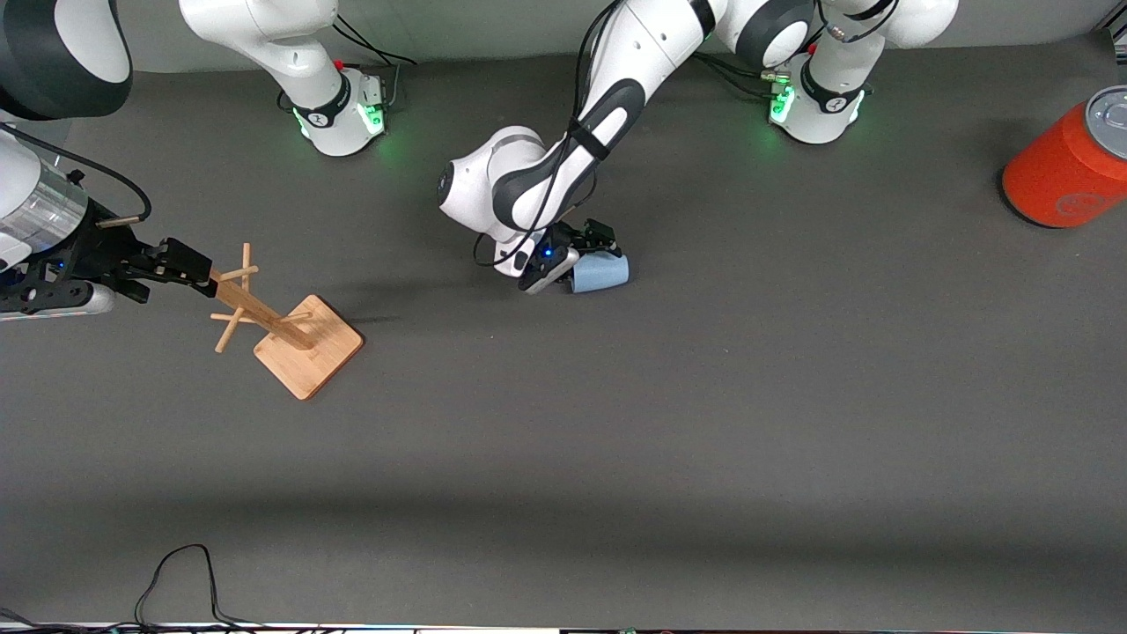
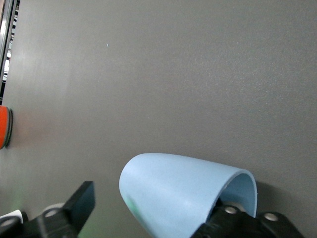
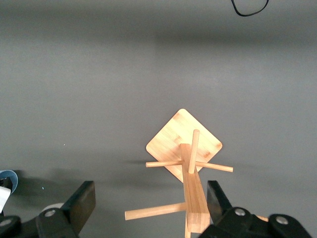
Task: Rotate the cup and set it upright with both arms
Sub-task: 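Rotate the cup upright with the left gripper, opening facing up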
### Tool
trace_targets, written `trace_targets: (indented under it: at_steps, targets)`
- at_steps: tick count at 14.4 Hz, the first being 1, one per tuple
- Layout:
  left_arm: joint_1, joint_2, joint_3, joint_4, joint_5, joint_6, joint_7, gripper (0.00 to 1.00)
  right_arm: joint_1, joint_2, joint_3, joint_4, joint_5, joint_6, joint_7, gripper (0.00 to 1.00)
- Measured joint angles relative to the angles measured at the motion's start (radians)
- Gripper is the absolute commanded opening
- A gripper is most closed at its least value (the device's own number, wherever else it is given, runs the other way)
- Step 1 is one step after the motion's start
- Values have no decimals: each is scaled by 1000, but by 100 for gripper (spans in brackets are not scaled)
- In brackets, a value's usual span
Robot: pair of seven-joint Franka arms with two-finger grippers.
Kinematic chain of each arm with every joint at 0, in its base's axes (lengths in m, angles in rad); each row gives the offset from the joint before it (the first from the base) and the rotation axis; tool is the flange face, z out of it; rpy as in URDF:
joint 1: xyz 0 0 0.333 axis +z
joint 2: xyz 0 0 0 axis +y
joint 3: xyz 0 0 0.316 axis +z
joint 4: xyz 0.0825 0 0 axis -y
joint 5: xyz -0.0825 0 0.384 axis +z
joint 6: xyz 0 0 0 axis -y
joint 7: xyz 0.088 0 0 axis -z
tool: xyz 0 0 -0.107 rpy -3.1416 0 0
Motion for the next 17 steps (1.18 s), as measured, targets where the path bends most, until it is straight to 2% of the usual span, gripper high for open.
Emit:
trace_targets:
  at_steps: [3,5,7,15,17]
  targets:
    - [1,-2,1,0,0,1,-1,12,0,0,0,0,0,0,0,100]
    - [1,-5,2,1,0,-7,-5,5,0,0,0,0,0,-1,0,100]
    - [1,-17,3,2,0,-16,-5,0,0,0,0,-2,0,-1,0,100]
    - [4,-26,4,9,-4,-18,-8,0,0,0,0,-15,0,-1,-1,100]
    - [32,-54,5,23,-27,-16,8,0,0,0,0,-21,0,-1,-1,100]
